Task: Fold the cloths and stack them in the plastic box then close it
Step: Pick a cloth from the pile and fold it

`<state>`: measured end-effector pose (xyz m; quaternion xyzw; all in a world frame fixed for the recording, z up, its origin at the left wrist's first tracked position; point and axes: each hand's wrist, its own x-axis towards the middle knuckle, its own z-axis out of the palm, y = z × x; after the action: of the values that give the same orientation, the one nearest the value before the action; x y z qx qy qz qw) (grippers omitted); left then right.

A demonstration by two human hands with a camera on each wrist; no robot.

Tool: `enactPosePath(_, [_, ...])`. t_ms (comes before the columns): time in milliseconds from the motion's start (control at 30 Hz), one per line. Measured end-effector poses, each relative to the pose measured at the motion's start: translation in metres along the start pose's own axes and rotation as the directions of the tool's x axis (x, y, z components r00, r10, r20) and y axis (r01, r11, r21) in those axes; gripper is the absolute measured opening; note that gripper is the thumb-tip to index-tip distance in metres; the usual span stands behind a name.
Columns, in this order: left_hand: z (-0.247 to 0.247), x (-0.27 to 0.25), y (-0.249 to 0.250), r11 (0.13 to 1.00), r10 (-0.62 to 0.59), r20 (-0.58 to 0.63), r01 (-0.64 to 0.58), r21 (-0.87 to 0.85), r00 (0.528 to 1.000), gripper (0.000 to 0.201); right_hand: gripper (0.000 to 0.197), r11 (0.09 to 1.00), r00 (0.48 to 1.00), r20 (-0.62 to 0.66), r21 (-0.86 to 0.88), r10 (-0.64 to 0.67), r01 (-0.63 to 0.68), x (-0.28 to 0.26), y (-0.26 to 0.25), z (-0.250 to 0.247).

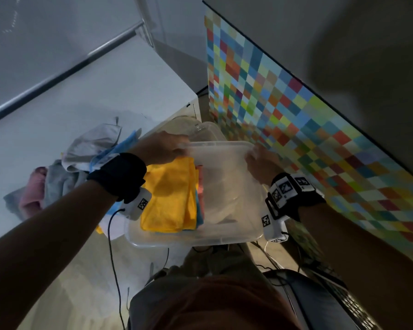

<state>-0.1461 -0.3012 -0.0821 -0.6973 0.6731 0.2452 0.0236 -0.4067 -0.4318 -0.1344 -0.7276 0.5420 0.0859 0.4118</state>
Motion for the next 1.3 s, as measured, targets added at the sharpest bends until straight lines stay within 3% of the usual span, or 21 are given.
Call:
enactPosePath(67, [0.002,-0.002,0.000,1.000,-0.014,-0.085,0.016,0.017,0.996,0.033,0.062,0.998,0.999,-0.002,0.032,0.049,-0.049,0.000,0.004,0.002])
enactPosePath(133, [0.000,-0.007,0.002,0.993,-0.109,-0.168,0.114,0.018,0.980,0.039,0.060,0.993,0.996,0.011,0.066,0.093,-0.093,-0.005,0.009,0.003])
enactPosePath(200, [0.004,-0.011,-0.003,0.961,-0.268,-0.276,0.275,-0.014,0.923,0.041,0.050,0.983,0.991,0.028,0.127,0.132,-0.135,-0.013,0.012,0.003])
enactPosePath(300, [0.011,-0.024,-0.010,0.869,-0.494,-0.308,0.462,-0.175,0.813,0.066,0.027,0.942,0.970,0.062,0.231,0.235,-0.243,-0.020,0.015,0.004])
enactPosePath(400, [0.018,-0.035,-0.023,0.795,-0.588,-0.223,0.504,-0.339,0.778,0.058,0.040,0.915,0.954,0.124,0.270,0.274,-0.299,-0.019,0.025,0.013])
enactPosePath(500, [0.024,-0.042,-0.029,0.643,-0.712,-0.025,0.637,-0.425,0.702,0.076,0.038,0.902,0.946,0.041,0.288,0.323,-0.320,-0.013,0.041,0.024])
enactPosePath(567, [0.032,-0.045,-0.029,0.561,-0.734,0.070,0.662,-0.497,0.675,0.078,0.040,0.872,0.929,-0.011,0.350,0.369,-0.342,-0.015,0.044,0.023])
enactPosePath(633, [0.038,-0.044,-0.028,0.557,-0.741,0.011,0.622,-0.550,0.672,0.066,0.037,0.835,0.922,0.056,0.406,0.384,-0.372,-0.025,0.035,0.016])
enactPosePath(700, [0.038,-0.041,-0.027,0.566,-0.748,-0.082,0.568,-0.598,0.659,0.056,0.021,0.762,0.891,0.206,0.463,0.404,-0.453,-0.035,0.025,0.008])
enactPosePath(833, [0.033,-0.028,-0.026,0.573,-0.778,-0.189,0.555,-0.603,0.599,0.044,0.019,0.841,0.879,0.308,0.296,0.365,-0.453,-0.041,0.018,0.000])
enactPosePath(967, [0.032,-0.020,-0.031,0.581,-0.776,-0.227,0.526,-0.621,0.589,0.047,0.032,0.854,0.899,0.260,0.303,0.353,-0.423,-0.033,0.017,0.000])
enactPosePath(1067, [0.032,-0.013,-0.032,0.610,-0.758,-0.262,0.507,-0.609,0.597,0.045,0.016,0.861,0.893,0.269,0.272,0.360,-0.429,-0.036,0.013,-0.004])
enactPosePath(1167, [0.031,-0.007,-0.029,0.626,-0.751,-0.296,0.495,-0.602,0.590,0.044,0.031,0.855,0.899,0.255,0.301,0.356,-0.423,-0.035,0.017,-0.010])
enactPosePath(1200, [0.030,-0.004,-0.028,0.634,-0.746,-0.312,0.483,-0.604,0.589,0.044,0.029,0.861,0.899,0.254,0.284,0.358,-0.423,-0.034,0.019,-0.012])
enactPosePath(1233, [0.029,-0.001,-0.027,0.633,-0.745,-0.315,0.472,-0.614,0.589,0.043,0.013,0.867,0.900,0.254,0.271,0.355,-0.418,-0.035,0.017,-0.014])
enactPosePath(1300, [0.028,0.004,-0.027,0.625,-0.747,-0.324,0.447,-0.640,0.581,0.040,0.011,0.885,0.898,0.257,0.216,0.356,-0.413,-0.035,0.020,-0.015])
